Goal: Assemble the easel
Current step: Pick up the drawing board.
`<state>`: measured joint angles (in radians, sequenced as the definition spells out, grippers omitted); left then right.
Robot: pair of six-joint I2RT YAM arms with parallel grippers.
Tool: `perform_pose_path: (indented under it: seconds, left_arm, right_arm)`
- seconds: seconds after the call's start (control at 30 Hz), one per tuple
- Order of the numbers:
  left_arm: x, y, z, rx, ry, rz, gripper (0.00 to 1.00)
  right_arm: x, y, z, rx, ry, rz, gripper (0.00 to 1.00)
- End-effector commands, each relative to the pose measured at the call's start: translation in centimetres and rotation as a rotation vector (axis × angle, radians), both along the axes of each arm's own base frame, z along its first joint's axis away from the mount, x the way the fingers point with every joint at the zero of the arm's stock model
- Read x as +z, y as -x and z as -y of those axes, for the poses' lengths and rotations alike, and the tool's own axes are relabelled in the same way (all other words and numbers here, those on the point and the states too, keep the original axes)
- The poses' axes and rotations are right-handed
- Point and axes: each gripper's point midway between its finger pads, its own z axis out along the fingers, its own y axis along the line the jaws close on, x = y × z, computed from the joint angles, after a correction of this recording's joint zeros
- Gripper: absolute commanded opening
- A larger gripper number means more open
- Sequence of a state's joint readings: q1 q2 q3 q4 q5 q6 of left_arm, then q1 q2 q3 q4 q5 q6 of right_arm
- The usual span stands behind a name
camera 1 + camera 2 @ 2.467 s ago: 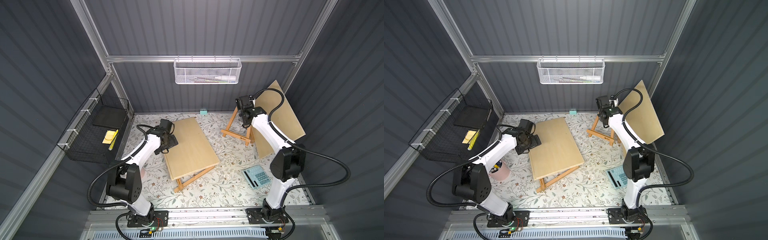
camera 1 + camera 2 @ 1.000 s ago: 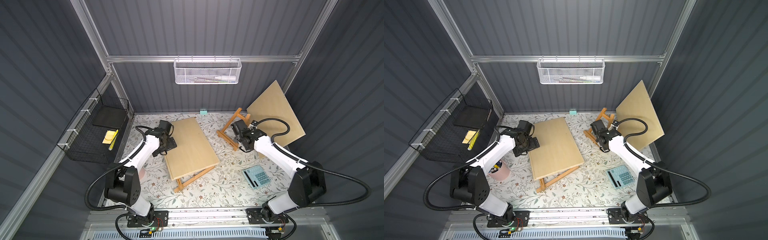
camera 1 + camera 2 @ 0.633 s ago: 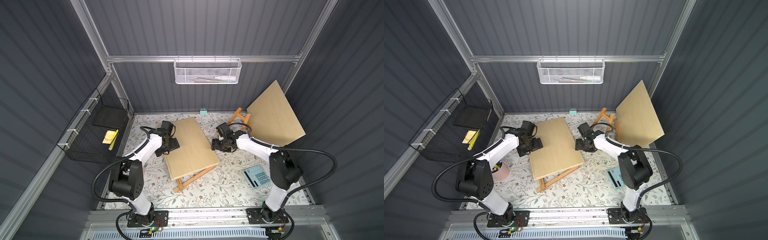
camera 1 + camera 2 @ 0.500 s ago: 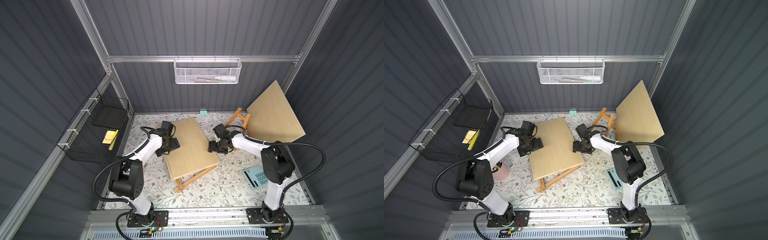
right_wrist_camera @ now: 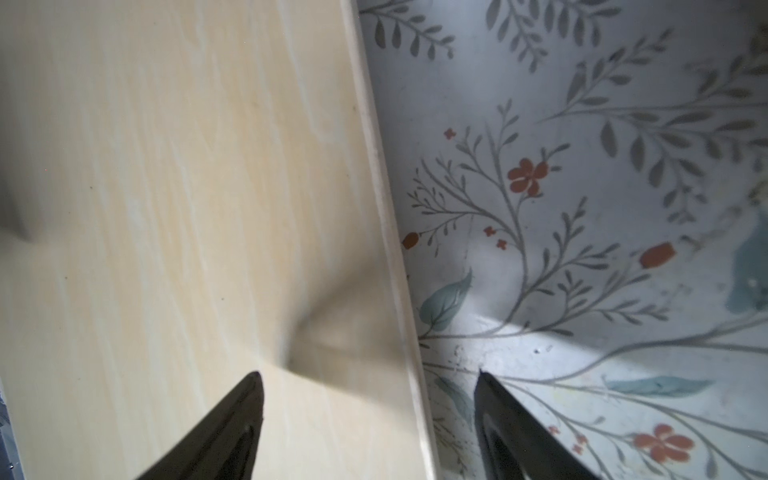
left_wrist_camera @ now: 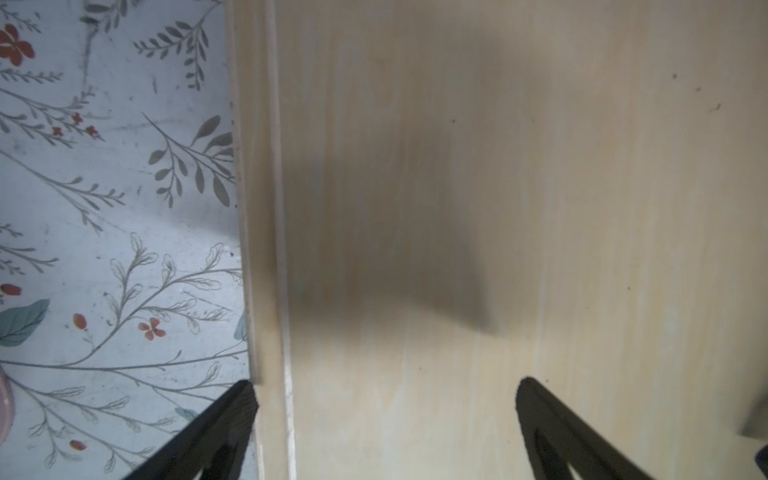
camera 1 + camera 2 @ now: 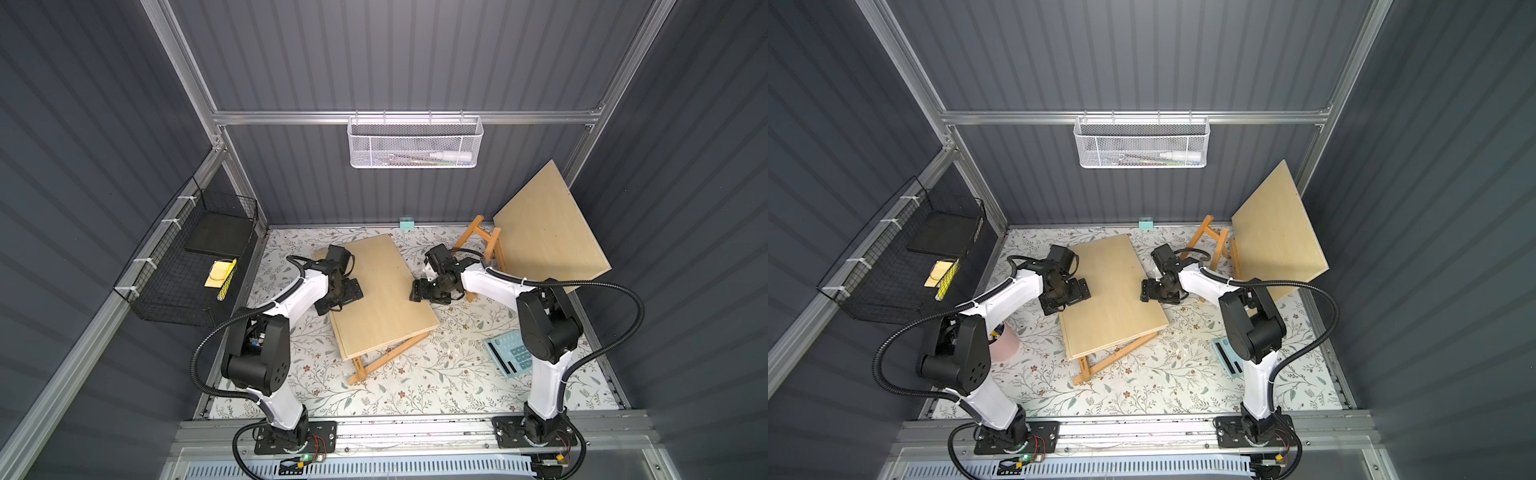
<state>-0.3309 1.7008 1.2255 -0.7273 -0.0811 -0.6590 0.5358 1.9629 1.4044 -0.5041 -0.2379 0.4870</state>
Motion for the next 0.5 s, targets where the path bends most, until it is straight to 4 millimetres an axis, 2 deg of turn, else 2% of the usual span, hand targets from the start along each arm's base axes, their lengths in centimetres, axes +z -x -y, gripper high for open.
perform_pose_path:
  seconds: [0.0,0.23,0.33,0.47]
  left_arm:
    - [-1.3,0.8,0.5,-0.010,-0.007,-0.041,1.00]
    - [-2.0,0.4,2.5,-0.062,-0.007,-0.044,0.99]
    - [-2.3,0.1,3.1,-0.072,-0.006,-0.053,0.99]
    - [-2.6,-0.1,3.6,-0.083,0.008,-0.051,0.99]
  right_arm:
    - [-0.2,-0.1,0.3,0.011,-0.002,-0.006,0.80]
    - [-0.7,-0.5,0.6,0.002,-0.048,-0.026,0.81]
    - [-0.8,0.3,-0.4,0.024,-0.108,-0.064,0.80]
    - [-1.3,0.1,-1.0,0.023,-0.148,-0.067,0.80]
